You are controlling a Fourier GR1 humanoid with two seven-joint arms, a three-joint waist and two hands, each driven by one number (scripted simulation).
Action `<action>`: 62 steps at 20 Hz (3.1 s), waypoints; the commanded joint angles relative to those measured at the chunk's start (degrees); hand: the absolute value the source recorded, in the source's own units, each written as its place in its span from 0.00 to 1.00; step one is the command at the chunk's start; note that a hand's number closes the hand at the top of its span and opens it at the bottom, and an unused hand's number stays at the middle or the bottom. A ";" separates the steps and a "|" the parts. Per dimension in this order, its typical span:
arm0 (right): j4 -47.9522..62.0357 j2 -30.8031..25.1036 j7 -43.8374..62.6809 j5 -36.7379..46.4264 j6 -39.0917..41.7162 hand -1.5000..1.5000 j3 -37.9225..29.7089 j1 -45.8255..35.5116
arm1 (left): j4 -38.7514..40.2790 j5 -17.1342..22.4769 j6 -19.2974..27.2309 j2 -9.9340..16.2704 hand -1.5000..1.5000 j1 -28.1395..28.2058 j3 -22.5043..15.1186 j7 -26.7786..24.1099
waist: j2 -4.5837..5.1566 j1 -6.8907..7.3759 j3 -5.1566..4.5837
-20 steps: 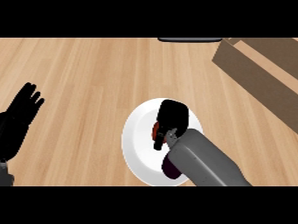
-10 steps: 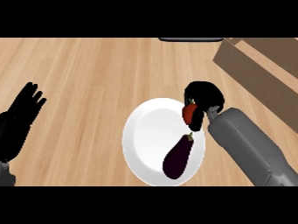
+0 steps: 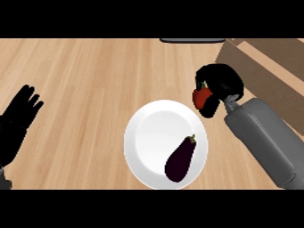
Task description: Pick the bell pepper from the plate and place it in the cardboard box
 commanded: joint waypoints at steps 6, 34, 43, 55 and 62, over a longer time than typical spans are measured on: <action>-20.54 -2.88 10.22 0.81 3.19 1.00 -7.18 -5.96 | -1.62 -0.10 -1.21 0.91 0.50 1.26 1.12 0.23 | -0.35 -0.56 -0.04; 2.93 -11.46 -7.78 9.69 -7.85 1.00 -28.10 -8.62 | 2.27 -2.44 -1.10 -3.09 0.50 -3.87 1.92 1.46 | 0.30 0.49 0.00; 23.31 -12.22 -19.96 7.55 -10.25 1.00 -32.13 -8.12 | 3.52 -3.81 -3.02 -3.74 0.50 -2.71 1.42 -2.41 | 0.69 0.92 0.02; 35.29 -10.13 -28.42 3.60 -14.47 0.00 -38.15 -10.52 | 1.58 -3.29 -3.47 -2.64 0.50 -2.27 3.17 0.42 | 0.47 0.96 0.04; 31.49 -7.48 -30.53 -10.15 -22.93 0.00 -51.84 -9.21 | 1.20 -1.15 -4.84 -1.95 0.50 -1.34 4.68 0.57 | 0.12 0.02 0.04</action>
